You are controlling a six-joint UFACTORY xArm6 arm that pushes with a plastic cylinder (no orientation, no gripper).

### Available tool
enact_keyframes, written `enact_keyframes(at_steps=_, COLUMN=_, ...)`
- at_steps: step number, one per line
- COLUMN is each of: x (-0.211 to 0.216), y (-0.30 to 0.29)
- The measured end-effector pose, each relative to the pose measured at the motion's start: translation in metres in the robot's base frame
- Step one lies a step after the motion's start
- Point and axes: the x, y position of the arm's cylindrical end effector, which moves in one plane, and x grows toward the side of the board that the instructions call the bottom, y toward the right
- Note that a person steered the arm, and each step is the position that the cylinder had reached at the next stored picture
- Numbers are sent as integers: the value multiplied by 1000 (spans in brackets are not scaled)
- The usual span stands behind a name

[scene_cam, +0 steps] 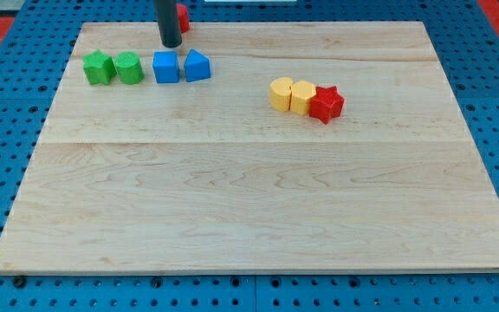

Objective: Move the blue triangle to the top center of the board

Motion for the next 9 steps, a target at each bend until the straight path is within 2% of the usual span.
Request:
enact_keyframes(at_steps=2, x=78, y=-4)
enact_keyframes(at_steps=3, x=88, y=-1)
enact_keyframes(at_steps=5, x=68, y=-1)
enact_keyframes(at_steps=7, x=67, y=35)
enact_keyframes(at_steps=8, x=39, y=54)
enact_keyframes(at_steps=9, x=40, y=52)
